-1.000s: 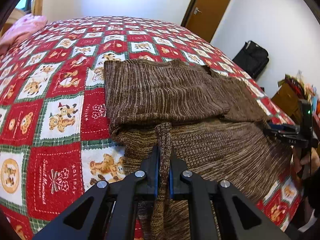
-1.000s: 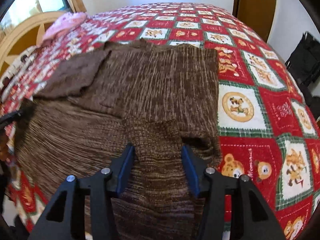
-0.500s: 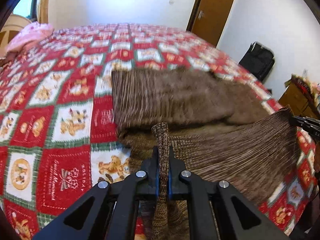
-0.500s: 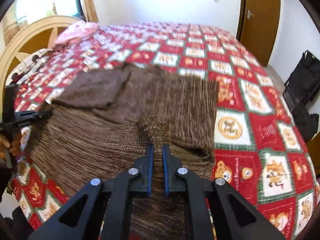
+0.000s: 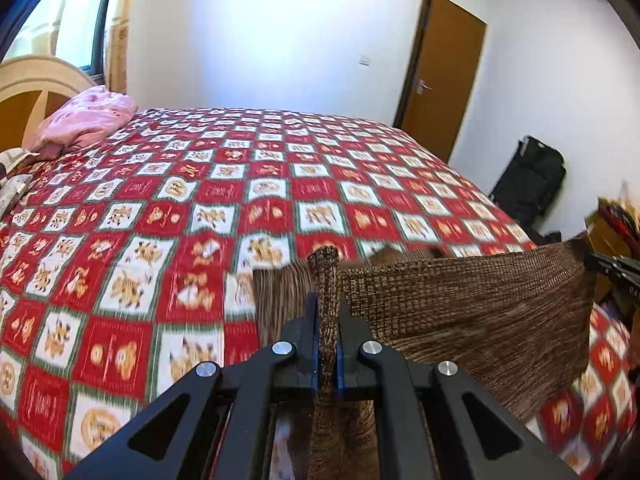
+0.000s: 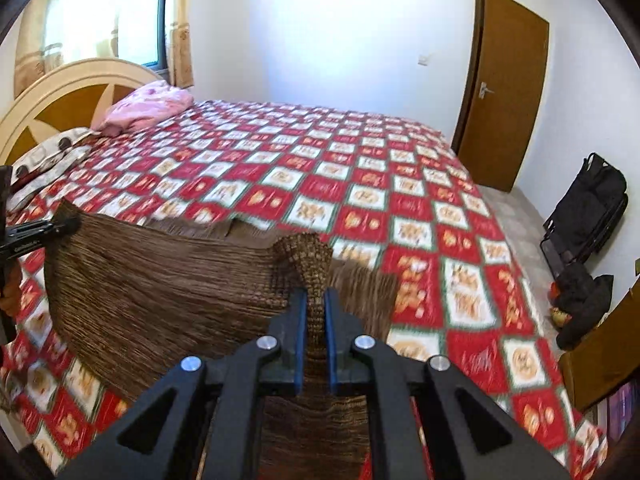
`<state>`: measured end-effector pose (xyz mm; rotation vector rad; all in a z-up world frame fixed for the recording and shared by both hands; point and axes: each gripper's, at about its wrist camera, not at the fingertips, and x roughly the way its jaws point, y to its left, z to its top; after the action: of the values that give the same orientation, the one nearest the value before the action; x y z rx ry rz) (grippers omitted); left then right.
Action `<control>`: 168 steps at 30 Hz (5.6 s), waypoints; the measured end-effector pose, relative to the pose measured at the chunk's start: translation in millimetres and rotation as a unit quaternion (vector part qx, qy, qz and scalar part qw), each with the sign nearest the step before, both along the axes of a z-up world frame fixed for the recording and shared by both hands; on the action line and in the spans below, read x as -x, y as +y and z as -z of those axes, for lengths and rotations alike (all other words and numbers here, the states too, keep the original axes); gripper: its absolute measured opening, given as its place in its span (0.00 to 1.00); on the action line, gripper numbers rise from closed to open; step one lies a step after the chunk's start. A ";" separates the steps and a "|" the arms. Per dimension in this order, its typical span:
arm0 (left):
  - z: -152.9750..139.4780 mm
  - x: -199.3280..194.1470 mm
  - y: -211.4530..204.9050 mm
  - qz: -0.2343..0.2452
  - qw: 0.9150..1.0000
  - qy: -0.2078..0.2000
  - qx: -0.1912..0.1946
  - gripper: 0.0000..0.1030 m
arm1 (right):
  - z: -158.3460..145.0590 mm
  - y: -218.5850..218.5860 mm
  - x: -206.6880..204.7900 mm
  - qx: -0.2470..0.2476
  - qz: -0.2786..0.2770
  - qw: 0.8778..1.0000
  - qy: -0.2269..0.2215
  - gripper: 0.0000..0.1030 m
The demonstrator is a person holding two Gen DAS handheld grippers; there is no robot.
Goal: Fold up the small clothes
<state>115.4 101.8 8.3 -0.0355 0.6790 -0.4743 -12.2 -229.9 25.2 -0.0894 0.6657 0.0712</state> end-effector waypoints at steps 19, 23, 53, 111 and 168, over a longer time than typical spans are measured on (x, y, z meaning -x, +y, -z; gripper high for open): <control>102.0 -110.7 -70.6 -0.052 0.993 0.065 -0.081 0.06 | 122.1 -24.4 -119.6 0.016 0.102 0.993 0.064 0.12; 102.7 -113.8 -67.8 -0.061 0.993 0.073 -0.076 0.10 | 127.2 -32.3 -124.8 0.005 0.109 0.991 0.074 0.43; 106.5 46.5 -24.0 -0.026 0.991 0.083 -0.097 0.22 | 123.0 -45.4 78.9 -0.060 0.113 0.979 0.155 0.10; 112.9 61.8 20.3 -0.100 0.984 0.133 0.062 0.42 | 120.2 -94.9 -88.6 -0.237 0.235 0.938 0.088 0.16; 120.0 71.7 18.4 -0.172 0.966 0.132 0.139 0.60 | 134.3 307.9 -183.5 0.051 -0.158 0.969 0.182 0.88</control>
<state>43.6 120.2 -111.6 -0.4822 0.8428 -0.2279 171.4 78.0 -109.1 -0.2872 1.0183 0.3672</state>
